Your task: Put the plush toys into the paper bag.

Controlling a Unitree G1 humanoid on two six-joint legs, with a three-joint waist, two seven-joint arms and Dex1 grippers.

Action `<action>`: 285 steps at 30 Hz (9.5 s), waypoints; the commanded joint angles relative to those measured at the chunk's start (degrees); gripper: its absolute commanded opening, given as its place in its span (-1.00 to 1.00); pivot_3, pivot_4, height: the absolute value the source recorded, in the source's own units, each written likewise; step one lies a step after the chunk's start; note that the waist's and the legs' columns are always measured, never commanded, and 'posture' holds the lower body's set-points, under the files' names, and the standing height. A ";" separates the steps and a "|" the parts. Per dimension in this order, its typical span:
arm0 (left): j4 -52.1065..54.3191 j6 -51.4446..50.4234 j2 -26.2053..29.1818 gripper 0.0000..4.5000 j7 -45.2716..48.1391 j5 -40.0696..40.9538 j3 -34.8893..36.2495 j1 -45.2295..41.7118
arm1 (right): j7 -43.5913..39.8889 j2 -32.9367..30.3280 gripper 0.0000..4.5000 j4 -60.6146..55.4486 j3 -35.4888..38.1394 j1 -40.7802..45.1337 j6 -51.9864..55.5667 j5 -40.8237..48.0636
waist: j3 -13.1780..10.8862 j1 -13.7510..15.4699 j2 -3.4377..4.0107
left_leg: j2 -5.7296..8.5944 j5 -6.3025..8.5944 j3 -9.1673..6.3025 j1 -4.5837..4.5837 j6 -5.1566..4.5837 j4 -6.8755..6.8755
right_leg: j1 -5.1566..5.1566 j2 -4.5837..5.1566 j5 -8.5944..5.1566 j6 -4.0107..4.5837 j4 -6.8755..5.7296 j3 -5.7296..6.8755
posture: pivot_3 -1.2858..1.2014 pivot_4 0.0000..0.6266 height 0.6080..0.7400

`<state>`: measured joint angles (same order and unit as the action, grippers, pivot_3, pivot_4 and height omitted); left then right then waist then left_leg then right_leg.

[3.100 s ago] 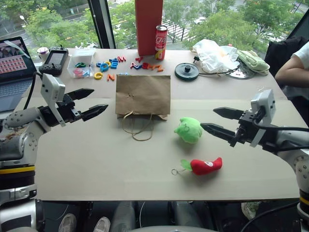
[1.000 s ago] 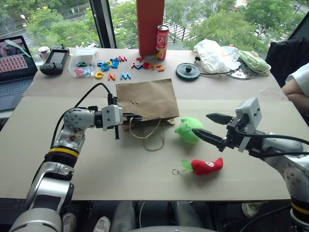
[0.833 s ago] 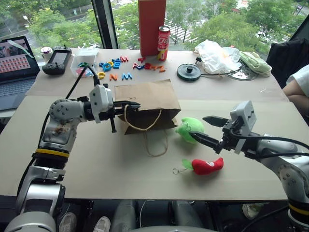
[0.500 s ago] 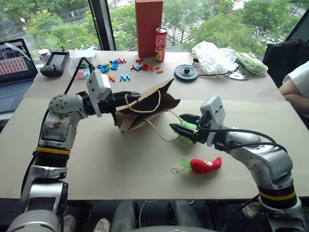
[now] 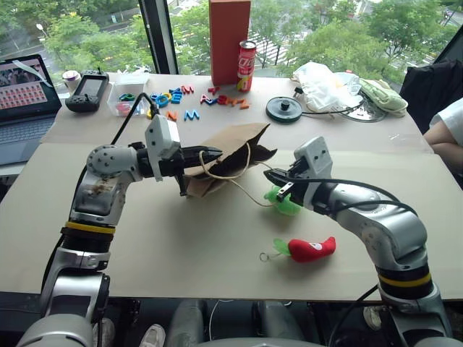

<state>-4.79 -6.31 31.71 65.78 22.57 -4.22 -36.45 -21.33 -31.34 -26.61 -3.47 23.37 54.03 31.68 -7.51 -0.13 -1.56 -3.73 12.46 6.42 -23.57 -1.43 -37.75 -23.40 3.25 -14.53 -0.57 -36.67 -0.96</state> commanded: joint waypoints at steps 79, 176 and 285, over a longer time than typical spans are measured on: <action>0.38 0.49 2.02 -0.99 1.76 -2.27 2.59 0.02 | 3.59 19.46 -0.07 10.98 -6.67 9.20 -0.64 -18.47 | -0.01 -0.68 0.04 | -0.03 -0.01 0.03 -0.61 0.00 0.01 | -0.76 -0.03 0.01 0.01 -0.16 -0.02 | 0.03 -0.52 0.98; -3.69 -10.74 -1.54 -0.99 -4.46 5.48 8.66 -5.41 | 8.30 29.25 -0.98 37.87 -6.88 17.17 -13.72 -23.74 | -0.01 -0.82 0.05 | -0.02 -0.02 0.05 -0.62 0.03 0.02 | -0.75 -0.02 0.02 0.02 -0.40 0.00 | 0.03 -0.52 0.98; -9.43 -15.11 -5.70 -0.99 -11.77 7.27 11.81 -9.53 | 2.10 3.95 -0.54 0.18 -5.22 19.56 12.21 -13.00 | -0.07 -0.52 0.12 | 0.04 -0.02 -0.03 -0.71 0.01 0.06 | -0.78 0.01 0.02 0.00 -0.09 0.00 | 0.03 -0.52 0.98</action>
<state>-15.05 -21.56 25.96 53.97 29.23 6.80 -44.28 -20.04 -27.78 -27.38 -7.69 40.25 68.77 20.79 -7.57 -0.64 -1.43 -3.69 12.44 6.38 -24.27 -1.42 -37.70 -24.17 3.26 -14.52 -0.57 -36.76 -0.95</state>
